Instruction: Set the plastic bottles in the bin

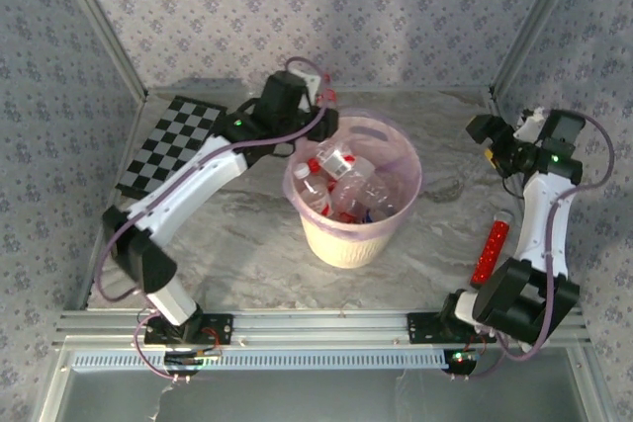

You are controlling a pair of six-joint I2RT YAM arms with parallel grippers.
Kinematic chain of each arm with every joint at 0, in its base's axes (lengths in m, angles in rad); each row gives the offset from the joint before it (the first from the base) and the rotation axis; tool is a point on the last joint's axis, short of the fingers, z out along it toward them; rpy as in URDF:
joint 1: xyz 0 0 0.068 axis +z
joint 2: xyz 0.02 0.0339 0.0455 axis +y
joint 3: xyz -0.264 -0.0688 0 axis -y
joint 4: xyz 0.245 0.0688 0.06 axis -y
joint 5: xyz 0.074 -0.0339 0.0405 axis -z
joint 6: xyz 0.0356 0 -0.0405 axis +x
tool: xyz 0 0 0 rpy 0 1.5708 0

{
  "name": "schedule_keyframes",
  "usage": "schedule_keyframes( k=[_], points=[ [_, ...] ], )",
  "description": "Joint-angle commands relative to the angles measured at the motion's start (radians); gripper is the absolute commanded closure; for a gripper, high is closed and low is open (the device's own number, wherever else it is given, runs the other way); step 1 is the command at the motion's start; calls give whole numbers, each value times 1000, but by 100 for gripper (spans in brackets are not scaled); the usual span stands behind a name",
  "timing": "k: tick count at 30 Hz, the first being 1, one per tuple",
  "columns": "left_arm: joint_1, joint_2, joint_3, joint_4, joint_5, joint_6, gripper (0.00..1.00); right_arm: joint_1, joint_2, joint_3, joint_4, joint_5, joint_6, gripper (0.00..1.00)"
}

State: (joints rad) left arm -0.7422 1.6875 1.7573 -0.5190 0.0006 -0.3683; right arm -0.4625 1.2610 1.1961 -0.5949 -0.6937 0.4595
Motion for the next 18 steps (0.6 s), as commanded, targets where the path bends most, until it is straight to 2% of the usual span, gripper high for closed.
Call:
schedule_keyframes(
  k=[1, 6, 10, 14, 18],
  points=[
    [-40, 93, 156, -32, 75, 56, 46, -17, -56, -70, 50, -59, 110, 7],
    [-34, 113, 326, -114, 75, 149, 26, -28, -87, -71, 55, -35, 139, 7],
    [7, 70, 378, -154, 64, 201, 9, -31, -109, -80, 69, -28, 161, 7],
    [93, -6, 339, -120, 56, 194, 1, -31, -127, -88, 78, -17, 161, 7],
    [230, -26, 289, -64, 91, 73, 1, -30, -129, -86, 73, -20, 188, 7]
  ],
)
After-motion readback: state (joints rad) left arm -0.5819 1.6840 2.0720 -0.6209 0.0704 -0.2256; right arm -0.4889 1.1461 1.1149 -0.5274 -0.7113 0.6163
